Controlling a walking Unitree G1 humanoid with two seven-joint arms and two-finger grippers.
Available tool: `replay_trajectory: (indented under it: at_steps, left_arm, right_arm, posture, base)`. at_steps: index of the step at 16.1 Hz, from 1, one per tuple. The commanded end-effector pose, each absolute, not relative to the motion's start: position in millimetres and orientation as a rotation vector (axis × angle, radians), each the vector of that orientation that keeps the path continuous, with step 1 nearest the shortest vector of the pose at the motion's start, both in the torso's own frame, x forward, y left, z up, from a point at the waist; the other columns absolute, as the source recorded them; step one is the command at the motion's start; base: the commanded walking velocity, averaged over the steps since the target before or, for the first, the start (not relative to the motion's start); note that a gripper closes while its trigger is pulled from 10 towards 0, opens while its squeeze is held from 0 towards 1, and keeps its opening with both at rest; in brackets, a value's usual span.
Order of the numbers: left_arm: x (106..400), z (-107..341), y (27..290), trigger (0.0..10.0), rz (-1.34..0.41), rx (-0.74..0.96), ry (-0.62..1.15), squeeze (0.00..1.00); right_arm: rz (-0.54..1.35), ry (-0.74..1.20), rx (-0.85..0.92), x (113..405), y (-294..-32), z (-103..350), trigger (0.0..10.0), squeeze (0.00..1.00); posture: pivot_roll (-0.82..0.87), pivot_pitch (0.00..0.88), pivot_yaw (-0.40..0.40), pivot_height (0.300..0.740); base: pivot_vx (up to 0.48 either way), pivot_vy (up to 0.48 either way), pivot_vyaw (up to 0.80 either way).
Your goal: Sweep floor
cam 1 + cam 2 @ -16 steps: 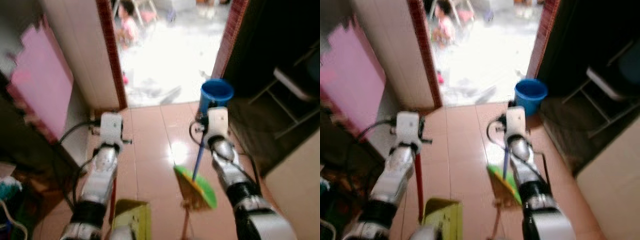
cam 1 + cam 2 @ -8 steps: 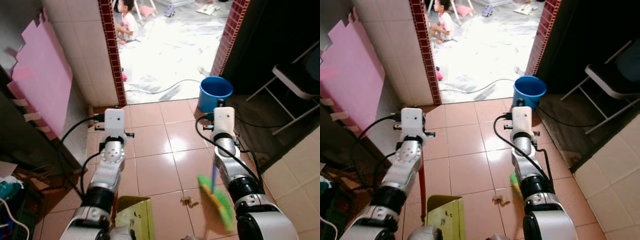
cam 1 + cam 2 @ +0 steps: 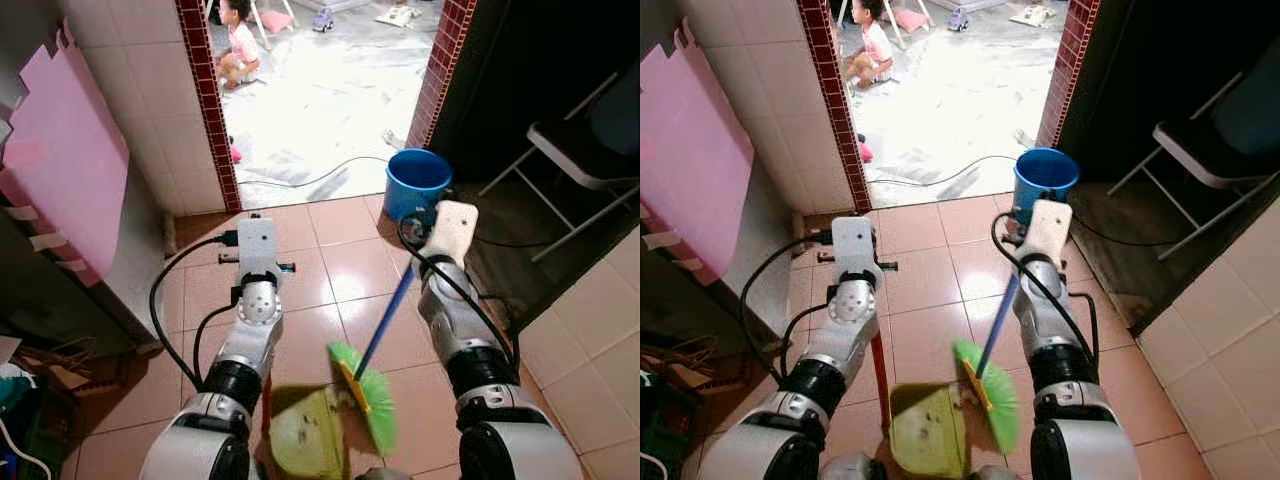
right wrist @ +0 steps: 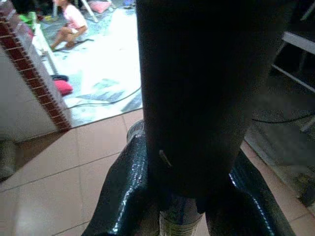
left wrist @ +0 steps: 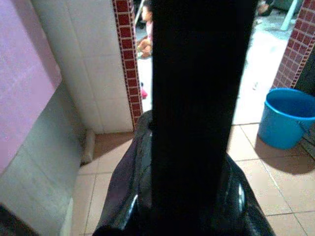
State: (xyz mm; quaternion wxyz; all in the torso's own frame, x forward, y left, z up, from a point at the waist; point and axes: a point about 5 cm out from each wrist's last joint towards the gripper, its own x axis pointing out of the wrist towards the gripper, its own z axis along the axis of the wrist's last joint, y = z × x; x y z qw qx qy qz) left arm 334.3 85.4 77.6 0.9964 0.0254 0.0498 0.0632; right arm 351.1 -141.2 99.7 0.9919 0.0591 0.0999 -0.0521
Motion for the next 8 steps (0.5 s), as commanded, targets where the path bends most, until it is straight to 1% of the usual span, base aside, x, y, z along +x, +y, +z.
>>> replay_trajectory:
  at_steps: [1,4,6,8]
  left_arm:
    - [337.9,81.4,85.0,10.0,0.132,0.062,0.088,0.0]
    - [340.2,79.2,84.7,10.0,0.166,0.096,0.09,0.0]
    - [340.8,79.8,83.5,10.0,0.18,0.129,0.085,0.0]
    - [342.0,80.7,81.5,10.0,0.182,0.121,0.085,0.0]
  right_arm:
    - [-0.036,0.164,0.14,357.9,-128.8,116.7,10.0,0.0]
    - [0.023,0.154,0.184,360.9,-118.3,129.8,10.0,0.0]
    - [0.055,0.179,0.226,360.4,-115.0,130.5,10.0,0.0]
    - [0.174,0.316,0.393,355.8,-102.4,128.1,10.0,0.0]
  posture:
    - [-0.13,0.0,-0.013,0.74]
    - [-0.13,0.0,-0.008,0.74]
    - [-0.13,0.0,-0.009,0.74]
    - [-0.14,0.0,-0.013,0.74]
  base:
    - [0.0,0.0,0.0]
    - [0.0,0.0,0.0]
    - [0.0,0.0,0.0]
    - [0.0,0.0,0.0]
